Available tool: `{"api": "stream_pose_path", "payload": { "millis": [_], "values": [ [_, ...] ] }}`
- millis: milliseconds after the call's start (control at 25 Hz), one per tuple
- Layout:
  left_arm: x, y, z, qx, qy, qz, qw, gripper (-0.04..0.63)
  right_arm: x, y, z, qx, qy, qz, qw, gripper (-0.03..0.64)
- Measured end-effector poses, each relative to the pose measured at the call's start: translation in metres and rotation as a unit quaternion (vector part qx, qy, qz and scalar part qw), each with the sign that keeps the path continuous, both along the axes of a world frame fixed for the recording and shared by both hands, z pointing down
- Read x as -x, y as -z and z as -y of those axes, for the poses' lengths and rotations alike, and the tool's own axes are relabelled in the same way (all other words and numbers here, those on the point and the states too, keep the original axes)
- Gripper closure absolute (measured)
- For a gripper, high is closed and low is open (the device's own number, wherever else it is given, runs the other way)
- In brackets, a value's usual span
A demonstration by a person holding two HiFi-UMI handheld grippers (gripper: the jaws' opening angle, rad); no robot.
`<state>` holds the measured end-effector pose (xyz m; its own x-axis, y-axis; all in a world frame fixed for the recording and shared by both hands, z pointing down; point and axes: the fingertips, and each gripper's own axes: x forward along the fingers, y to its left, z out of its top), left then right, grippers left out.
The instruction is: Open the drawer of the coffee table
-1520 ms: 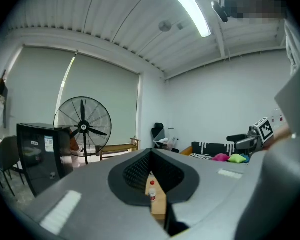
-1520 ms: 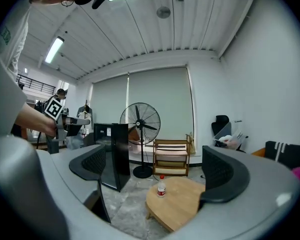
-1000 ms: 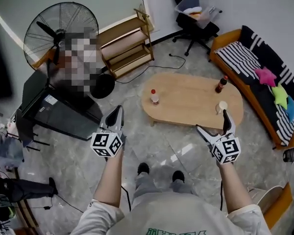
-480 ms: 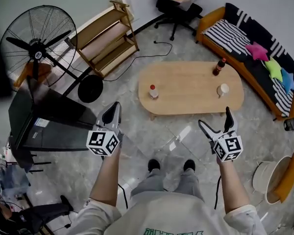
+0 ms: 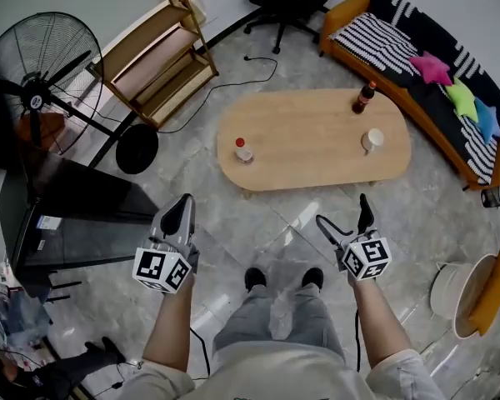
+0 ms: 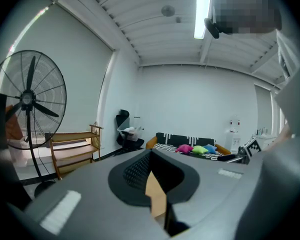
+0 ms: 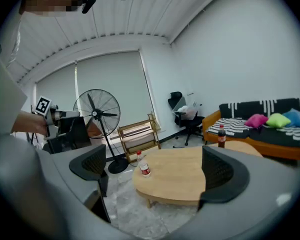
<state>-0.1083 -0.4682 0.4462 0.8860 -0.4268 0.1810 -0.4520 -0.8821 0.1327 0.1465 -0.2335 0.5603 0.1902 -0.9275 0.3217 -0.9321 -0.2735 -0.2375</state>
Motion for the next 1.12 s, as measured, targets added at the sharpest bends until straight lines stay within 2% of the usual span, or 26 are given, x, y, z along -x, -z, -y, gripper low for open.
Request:
{"api": "stream_pose_path", "payload": {
  "millis": [200,440,640,840,960,1120],
  "values": [
    [-0.003,-0.036,-0.026,0.0,-0.011,0.009,0.9999,0.597,0.005,-0.104,0.001,0.007,0.0,0.058,0.998,0.028],
    [-0.008,-0.115,-0.028,0.0,-0.003,0.014,0.9999,0.597,0.0,-0.229,0.026,0.005,-0.005,0.112,0.994,0.028],
    [-0.032,-0.187,-0.022,-0.009,0.009,-0.003,0.9999,0.597,-0.016,-0.31,0.045,-0.01,-0.009,0.131,0.991,0.028],
    [-0.053,-0.242,-0.026,-0.029,0.003,-0.025,0.9993,0.597,-0.027,-0.389,0.064,-0.027,-0.016,0.159,0.987,0.028],
    [-0.055,-0.271,-0.029,-0.04,0.0,-0.023,0.999,0.597,-0.029,-0.433,0.076,-0.055,-0.029,0.209,0.976,0.028],
    [-0.051,-0.299,-0.027,-0.047,0.003,-0.012,0.9988,0.597,-0.028,-0.478,0.098,-0.114,-0.034,0.303,0.945,0.029]
  ]
}}
